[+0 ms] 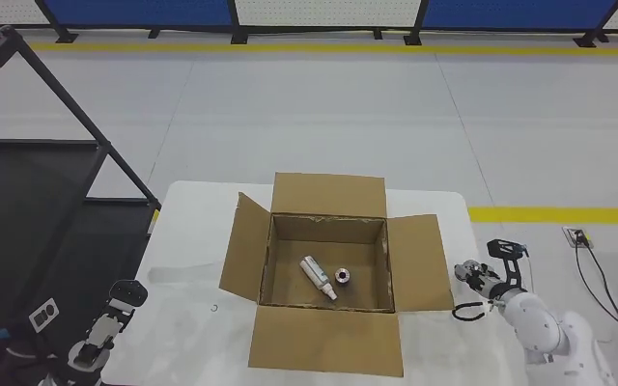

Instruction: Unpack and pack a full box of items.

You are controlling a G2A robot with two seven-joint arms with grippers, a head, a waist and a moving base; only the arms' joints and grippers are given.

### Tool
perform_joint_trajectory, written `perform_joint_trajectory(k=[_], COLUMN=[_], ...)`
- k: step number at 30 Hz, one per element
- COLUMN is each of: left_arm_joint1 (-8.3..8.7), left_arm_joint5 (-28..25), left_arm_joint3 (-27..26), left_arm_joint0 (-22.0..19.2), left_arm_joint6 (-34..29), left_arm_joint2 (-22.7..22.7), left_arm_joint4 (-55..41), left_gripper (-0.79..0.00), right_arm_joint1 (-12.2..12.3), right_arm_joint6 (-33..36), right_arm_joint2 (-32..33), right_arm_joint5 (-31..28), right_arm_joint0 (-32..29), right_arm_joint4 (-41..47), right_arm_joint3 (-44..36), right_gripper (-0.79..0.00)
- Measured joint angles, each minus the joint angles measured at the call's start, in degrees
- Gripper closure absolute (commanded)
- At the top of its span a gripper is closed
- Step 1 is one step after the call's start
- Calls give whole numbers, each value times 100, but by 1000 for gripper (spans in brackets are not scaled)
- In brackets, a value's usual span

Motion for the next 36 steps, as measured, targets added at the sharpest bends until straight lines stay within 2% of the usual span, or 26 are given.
perform_joint_trajectory(k=[5,8,9,10,12,13,18,20,21,23,24,28,32,36], left_arm_joint1=[0,0,0,0,0,0,0,0,0,0,0,0,0,0], left_arm_joint5=[0,0,0,0,0,0,0,0,0,0,0,0,0,115], left_arm_joint3=[0,0,0,0,0,0,0,0,0,0,0,0,0,-58], left_arm_joint0=[0,0,0,0,0,0,0,0,0,0,0,0,0,21], left_arm_joint6=[0,0,0,0,0,0,0,0,0,0,0,0,0,122], left_arm_joint2=[0,0,0,0,0,0,0,0,0,0,0,0,0,-6], left_arm_joint4=[0,0,0,0,0,0,0,0,0,0,0,0,0,160], left_gripper=[-785,-785,-785,-785,-785,-785,-785,-785,-785,-785,-785,-785,-785,-785], right_arm_joint1=[18,27,31,36,43,45,62,70,75,89,93,108,99,93], right_arm_joint6=[37,72,97,113,140,147,153,130,114,2,-95,-673,-1108,-1171], right_arm_joint2=[-117,-179,-198,-209,-241,-257,-320,-322,-306,-226,-173,165,401,360], right_arm_joint5=[53,43,35,27,10,5,10,23,24,28,42,294,602,499], right_arm_joint0=[96,144,166,183,219,232,280,277,269,218,173,-153,-611,-1035], right_arm_joint4=[-123,-126,-126,-125,-112,-108,-93,-73,-49,37,102,373,572,688], right_arm_joint3=[123,188,215,237,288,308,381,374,364,279,207,-391,-1424,-2682], right_gripper=[0,-200,-311,-372,-406,-573,-653,-785,-785,-730,-779,-785,-785,-785])
